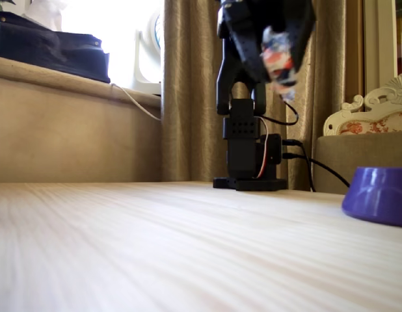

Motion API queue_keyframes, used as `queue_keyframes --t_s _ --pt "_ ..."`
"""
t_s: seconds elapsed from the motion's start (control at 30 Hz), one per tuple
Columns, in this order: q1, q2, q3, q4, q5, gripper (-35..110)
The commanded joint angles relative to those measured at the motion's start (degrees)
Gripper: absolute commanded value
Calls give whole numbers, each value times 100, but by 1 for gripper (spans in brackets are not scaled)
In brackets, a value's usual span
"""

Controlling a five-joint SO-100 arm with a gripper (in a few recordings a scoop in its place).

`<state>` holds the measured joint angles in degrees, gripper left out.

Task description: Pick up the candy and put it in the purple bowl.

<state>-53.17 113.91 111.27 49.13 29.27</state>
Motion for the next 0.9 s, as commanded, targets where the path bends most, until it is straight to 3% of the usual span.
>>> queue_keyframes --t_s 0.0,0.53,0.87 --pt "-255 536 9 -167 26 0" --pt "-949 1230 545 -510 -18 0" --pt "-1521 536 562 -1081 62 0"
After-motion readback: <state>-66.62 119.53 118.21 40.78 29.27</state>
